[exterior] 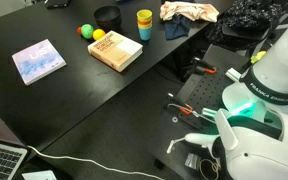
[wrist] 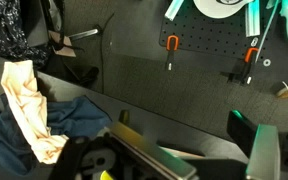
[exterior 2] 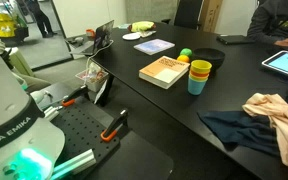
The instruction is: Remove the yellow, orange and yellow cups and put them on the table
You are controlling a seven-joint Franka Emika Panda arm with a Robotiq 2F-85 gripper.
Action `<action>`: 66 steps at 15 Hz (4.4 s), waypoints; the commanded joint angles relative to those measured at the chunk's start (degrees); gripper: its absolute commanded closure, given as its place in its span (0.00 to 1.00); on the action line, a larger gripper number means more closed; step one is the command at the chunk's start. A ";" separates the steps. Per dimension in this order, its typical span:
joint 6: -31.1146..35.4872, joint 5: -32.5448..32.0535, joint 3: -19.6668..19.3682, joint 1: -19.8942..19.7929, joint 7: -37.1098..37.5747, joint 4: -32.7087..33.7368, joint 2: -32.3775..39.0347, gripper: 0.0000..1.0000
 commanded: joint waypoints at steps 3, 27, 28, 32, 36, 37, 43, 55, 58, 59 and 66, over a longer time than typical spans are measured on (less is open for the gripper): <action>-0.29 -0.54 -0.80 1.23 0.73 0.68 -0.19 0.00; 50.87 -1.47 -3.46 -5.24 15.14 8.06 49.15 0.00; 52.03 -1.73 -3.09 -5.18 16.01 9.98 51.63 0.00; 55.53 -2.14 -2.59 -4.43 18.09 17.08 60.72 0.00; 56.96 -1.43 -2.77 -3.57 19.33 21.29 67.28 0.00; 57.29 -0.96 -2.68 -3.34 19.73 22.12 68.75 0.00; 58.39 1.79 -2.08 -1.85 19.88 26.70 75.48 0.00; 57.98 4.51 -2.11 -1.84 19.42 29.35 77.79 0.65; 57.85 4.63 -2.28 -1.89 19.57 28.80 77.49 0.88; 57.74 4.62 -2.32 -1.88 19.56 28.57 77.24 0.95; 52.07 3.16 -3.43 -0.98 20.13 28.73 75.01 0.96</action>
